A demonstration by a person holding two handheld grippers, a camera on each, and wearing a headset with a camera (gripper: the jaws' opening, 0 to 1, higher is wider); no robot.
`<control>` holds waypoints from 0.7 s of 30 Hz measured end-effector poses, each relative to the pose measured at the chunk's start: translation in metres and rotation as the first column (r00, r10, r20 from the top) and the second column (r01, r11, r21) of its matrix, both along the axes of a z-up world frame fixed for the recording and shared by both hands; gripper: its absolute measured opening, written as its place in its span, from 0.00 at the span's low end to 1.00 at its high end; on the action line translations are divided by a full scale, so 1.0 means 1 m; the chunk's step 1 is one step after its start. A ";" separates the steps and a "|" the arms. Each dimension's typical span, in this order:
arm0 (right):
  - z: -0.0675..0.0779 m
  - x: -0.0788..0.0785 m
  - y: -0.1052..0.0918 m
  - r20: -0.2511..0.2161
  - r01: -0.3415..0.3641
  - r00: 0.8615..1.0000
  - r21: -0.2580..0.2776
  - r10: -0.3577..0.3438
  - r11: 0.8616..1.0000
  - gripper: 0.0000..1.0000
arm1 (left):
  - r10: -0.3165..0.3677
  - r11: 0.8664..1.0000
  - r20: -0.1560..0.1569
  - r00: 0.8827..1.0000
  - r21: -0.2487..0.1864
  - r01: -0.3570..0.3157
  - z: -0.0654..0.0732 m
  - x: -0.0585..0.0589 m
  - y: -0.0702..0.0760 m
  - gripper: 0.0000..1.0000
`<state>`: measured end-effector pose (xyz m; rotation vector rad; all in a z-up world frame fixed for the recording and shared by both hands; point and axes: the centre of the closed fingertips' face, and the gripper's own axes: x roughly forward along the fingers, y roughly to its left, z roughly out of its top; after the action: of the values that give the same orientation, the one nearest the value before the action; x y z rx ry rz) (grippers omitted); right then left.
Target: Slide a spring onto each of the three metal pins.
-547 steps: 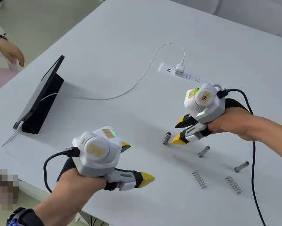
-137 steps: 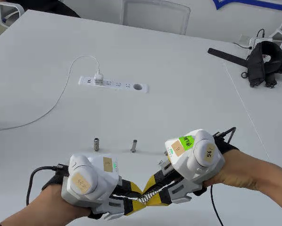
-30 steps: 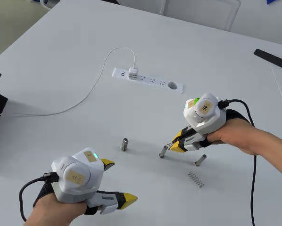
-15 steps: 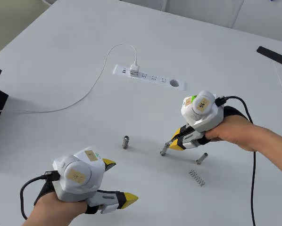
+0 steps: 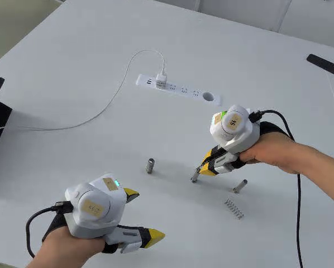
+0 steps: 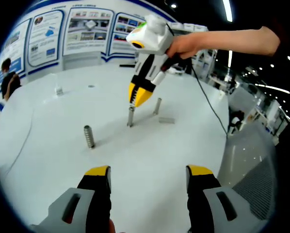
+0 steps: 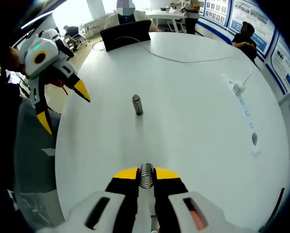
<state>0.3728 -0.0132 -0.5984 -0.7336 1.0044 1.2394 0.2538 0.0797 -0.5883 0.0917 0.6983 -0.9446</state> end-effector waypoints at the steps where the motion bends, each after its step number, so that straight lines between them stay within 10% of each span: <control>1: -0.001 0.000 0.000 0.001 0.000 1.000 -0.004 0.000 1.000 0.13 | 0.000 1.000 -0.001 1.000 0.000 0.000 0.000 0.000 0.000 0.64; 21: -0.015 -0.002 0.006 -0.004 -0.037 0.999 -0.029 0.037 0.999 0.13 | 0.001 1.000 -0.011 1.000 -0.002 -0.001 -0.003 -0.001 0.000 0.63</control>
<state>0.3712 -0.0072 -0.6132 -0.7757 1.0173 1.2611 0.2523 0.0802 -0.5912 0.0847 0.7077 -0.9450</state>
